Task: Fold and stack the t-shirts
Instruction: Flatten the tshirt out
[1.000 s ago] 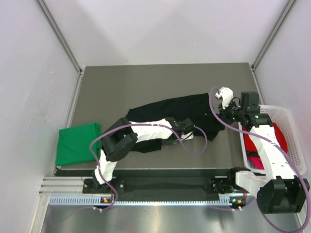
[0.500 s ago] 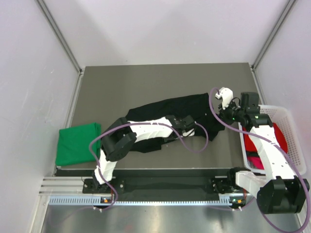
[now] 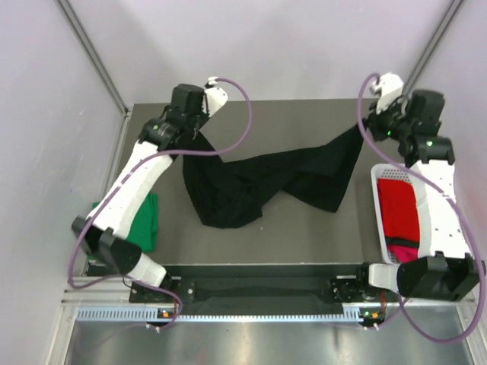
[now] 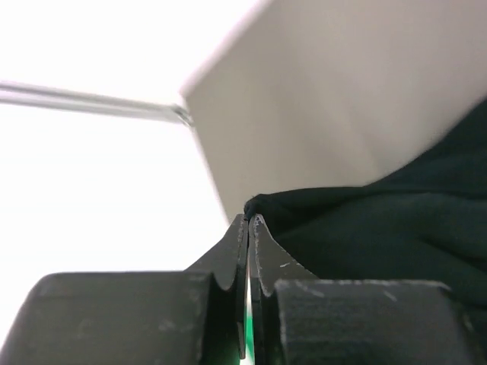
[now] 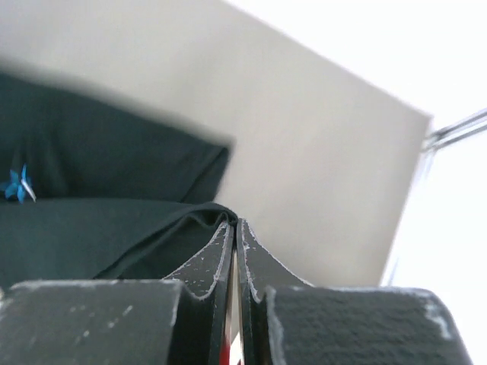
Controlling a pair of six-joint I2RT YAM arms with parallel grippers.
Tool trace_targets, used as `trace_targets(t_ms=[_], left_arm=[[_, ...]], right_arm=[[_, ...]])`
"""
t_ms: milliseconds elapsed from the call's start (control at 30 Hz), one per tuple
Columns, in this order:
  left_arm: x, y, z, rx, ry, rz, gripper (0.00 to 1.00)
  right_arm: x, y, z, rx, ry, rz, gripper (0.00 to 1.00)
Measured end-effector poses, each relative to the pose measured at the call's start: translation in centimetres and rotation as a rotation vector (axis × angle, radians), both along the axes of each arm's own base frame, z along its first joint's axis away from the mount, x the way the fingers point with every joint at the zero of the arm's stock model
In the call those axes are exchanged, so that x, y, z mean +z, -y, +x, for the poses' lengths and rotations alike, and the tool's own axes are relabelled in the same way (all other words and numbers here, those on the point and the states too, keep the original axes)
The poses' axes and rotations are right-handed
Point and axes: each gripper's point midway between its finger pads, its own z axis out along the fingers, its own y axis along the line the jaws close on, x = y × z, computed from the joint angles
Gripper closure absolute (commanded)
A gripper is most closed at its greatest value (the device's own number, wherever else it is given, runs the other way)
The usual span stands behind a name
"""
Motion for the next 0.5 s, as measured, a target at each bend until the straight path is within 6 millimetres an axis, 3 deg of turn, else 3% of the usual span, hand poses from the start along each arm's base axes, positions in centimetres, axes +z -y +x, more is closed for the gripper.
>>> trace_targets(t_ms=[133,267,400,500], left_arm=[[6.9,-0.7,-2.0,-0.045,0.168,-0.004,1.00],[10.6,-2.7,-1.9,-0.013,0.277,-0.006,1.00],[12.9,-5.1,-1.6,0.050,0.359,-0.003,1.00],[15.2,-6.1,-2.6,0.071,0.432,-0.023,1.00]], right_arm=[[6.7,2.0,4.3,-0.069,0.105,0.058,1.00],[12.7,3.1,6.6,-0.103,0.205,0.103,1.00],[18.2,3.8,6.0,-0.118,0.320,0.131,1.00],[20.0,3.5,3.8,-0.110,0.375,0.144,1.00]])
